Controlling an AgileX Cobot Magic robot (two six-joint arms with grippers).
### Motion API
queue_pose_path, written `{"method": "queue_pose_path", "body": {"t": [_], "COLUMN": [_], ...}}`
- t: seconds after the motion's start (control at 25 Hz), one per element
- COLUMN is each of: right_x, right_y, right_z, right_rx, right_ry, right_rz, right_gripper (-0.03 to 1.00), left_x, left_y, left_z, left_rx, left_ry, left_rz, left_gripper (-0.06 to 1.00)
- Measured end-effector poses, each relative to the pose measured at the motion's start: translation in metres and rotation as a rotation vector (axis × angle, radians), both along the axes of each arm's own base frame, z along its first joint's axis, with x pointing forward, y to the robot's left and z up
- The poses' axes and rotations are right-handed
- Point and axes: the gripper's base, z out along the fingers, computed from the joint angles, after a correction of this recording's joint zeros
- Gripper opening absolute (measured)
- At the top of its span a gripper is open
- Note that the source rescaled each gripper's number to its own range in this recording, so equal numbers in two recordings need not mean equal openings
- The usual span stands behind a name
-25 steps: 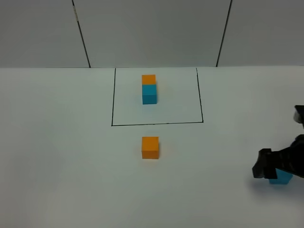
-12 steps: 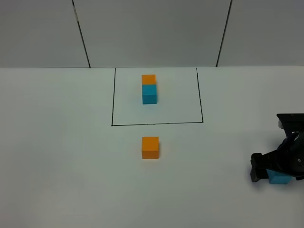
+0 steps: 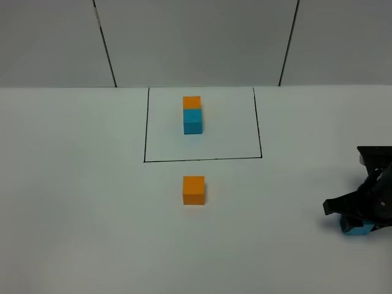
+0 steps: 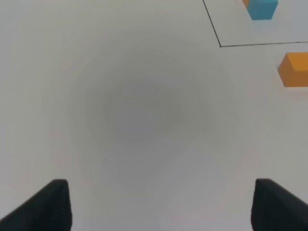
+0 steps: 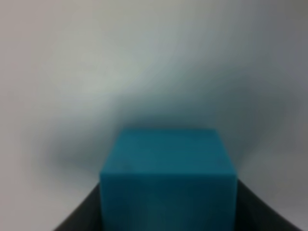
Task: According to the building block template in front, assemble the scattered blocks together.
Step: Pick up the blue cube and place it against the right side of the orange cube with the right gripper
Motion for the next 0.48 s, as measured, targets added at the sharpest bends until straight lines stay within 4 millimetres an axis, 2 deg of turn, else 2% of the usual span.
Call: {"method": "queue_pose_path", "body": {"t": [0.08, 0.2, 0.36, 0.48], "right_x": [0.006, 0.017, 0.030, 0.038], "right_y": [0.007, 0.028, 0.071, 0.109], "right_z": [0.008, 0.027, 0.053, 0.060], "right_rx": [0.000, -0.016, -0.099, -0.163], "right_ry": [0.008, 0.005, -0.055, -0.089], "right_rz": [0.038, 0.212, 0.629, 0.981], "right_gripper": [0.01, 0.01, 0.01, 0.01], "left_x": [0.000, 0.000, 0.000, 0.000], "left_y": [0.000, 0.000, 0.000, 0.000], "left_z": [0.000, 0.000, 0.000, 0.000], "left_rx": [0.000, 0.000, 0.000, 0.000], "left_ry": [0.000, 0.000, 0.000, 0.000], "left_rz": [0.000, 0.000, 0.000, 0.000], "left_gripper": [0.83, 0.83, 0.83, 0.83]}}
